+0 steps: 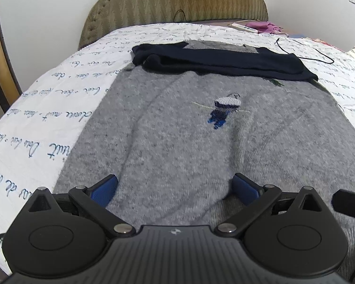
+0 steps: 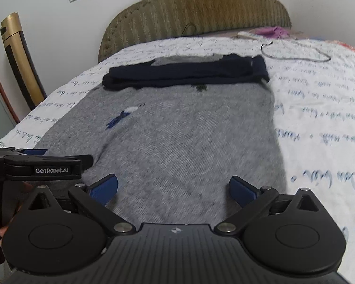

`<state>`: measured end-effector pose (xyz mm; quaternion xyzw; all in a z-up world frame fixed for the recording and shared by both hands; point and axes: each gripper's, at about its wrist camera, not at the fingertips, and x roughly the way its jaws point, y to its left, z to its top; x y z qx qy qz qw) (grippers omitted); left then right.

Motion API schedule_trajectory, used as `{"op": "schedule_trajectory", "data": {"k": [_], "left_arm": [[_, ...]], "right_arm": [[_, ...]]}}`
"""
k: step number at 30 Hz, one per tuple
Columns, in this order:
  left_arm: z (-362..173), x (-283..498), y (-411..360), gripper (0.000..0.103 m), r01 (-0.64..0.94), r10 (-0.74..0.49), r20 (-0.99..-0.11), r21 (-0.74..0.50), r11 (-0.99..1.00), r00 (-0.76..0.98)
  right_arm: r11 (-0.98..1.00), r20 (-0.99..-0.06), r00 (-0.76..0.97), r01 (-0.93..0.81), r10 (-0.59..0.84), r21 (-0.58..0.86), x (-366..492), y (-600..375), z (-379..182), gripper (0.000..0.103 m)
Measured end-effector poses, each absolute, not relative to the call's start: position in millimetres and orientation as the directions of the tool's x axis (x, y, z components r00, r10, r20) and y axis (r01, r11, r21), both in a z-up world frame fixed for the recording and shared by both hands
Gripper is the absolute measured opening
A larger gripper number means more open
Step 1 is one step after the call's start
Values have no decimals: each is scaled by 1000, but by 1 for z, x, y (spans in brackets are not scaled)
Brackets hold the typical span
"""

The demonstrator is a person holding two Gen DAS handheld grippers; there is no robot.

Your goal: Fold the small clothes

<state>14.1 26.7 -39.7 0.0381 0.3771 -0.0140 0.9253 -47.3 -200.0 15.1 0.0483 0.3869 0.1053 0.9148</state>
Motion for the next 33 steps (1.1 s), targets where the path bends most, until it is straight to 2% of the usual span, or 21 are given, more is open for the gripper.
{"op": "schedule_trajectory", "data": {"k": [12, 19, 33], "left_arm": [[-47, 5, 23, 103, 43, 16, -662, 73, 996, 749], [-49, 2, 22, 103, 34, 23, -645, 76, 997, 763], [-52, -5, 20, 103, 31, 35, -615, 96, 995, 788]], "right_arm": [[989, -715, 684, -130, 141, 70, -55, -183, -2, 103], [987, -705, 691, -124, 158, 99, -55, -189, -4, 103], [989, -705, 697, -137, 130, 46, -58, -181, -7, 103]]}}
